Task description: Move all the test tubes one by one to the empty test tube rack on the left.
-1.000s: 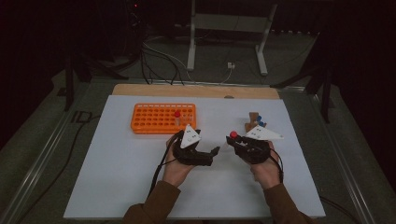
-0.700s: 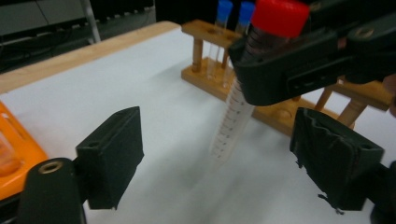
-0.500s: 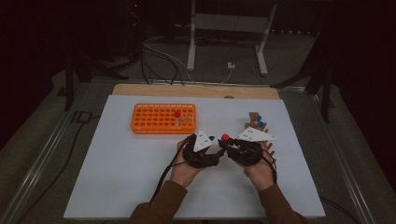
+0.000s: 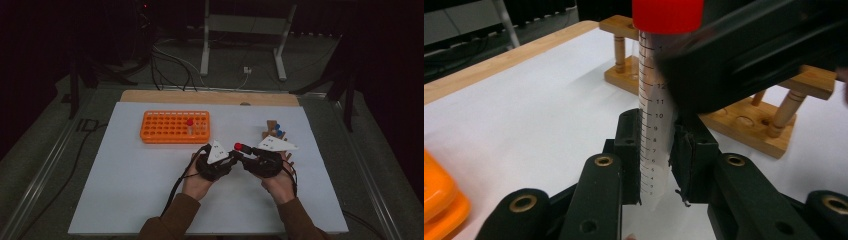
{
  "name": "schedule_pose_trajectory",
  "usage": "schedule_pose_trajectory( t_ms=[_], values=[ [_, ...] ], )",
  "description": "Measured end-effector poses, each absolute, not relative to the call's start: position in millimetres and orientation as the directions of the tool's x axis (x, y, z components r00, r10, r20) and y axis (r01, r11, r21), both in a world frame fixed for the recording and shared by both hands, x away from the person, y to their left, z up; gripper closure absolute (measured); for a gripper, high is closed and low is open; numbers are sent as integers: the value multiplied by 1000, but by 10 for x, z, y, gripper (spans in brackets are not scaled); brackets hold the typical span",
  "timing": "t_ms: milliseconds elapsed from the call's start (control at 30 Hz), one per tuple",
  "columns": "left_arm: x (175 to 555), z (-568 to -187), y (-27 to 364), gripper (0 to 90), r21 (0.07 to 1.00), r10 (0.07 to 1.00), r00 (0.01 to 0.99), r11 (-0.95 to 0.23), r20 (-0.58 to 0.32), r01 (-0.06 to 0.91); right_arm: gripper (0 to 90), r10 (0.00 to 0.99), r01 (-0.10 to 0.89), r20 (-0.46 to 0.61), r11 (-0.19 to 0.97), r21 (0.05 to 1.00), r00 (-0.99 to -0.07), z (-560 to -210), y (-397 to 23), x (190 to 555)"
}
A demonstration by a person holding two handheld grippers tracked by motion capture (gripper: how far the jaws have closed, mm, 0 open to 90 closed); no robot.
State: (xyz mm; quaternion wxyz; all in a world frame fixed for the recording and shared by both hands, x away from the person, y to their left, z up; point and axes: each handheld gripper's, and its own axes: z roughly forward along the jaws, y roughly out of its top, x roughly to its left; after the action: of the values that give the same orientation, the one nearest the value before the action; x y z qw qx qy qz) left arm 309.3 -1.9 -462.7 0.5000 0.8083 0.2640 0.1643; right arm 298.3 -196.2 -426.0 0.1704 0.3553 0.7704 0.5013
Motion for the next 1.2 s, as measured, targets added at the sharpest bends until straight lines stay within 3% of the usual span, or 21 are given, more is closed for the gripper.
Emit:
schedule_pose_trajectory(
  t_ms=[167, 400, 667, 1200],
  values=[
    [3134, -4600, 78, 757, 897, 629, 778, -344, 0, 278, 373, 730, 335, 91, 196, 922, -678, -4185, -2089, 2942],
    [3182, -4566, 254, 757, 904, 675, 738, -312, -5, 292, 149, 791, 330, 52, 194, 924, -610, -4175, -2253, 2906],
    [3230, -4535, 444, 757, 912, 720, 694, -282, -4, 298, 35, 823, 336, 28, 200, 920, -567, -4206, -2421, 2880],
    [3327, -4485, 733, 758, 921, 788, 616, -235, -5, 309, 0, 858, 345, 12, 193, 918, -513, -4261, -2633, 2839]
  ],
)
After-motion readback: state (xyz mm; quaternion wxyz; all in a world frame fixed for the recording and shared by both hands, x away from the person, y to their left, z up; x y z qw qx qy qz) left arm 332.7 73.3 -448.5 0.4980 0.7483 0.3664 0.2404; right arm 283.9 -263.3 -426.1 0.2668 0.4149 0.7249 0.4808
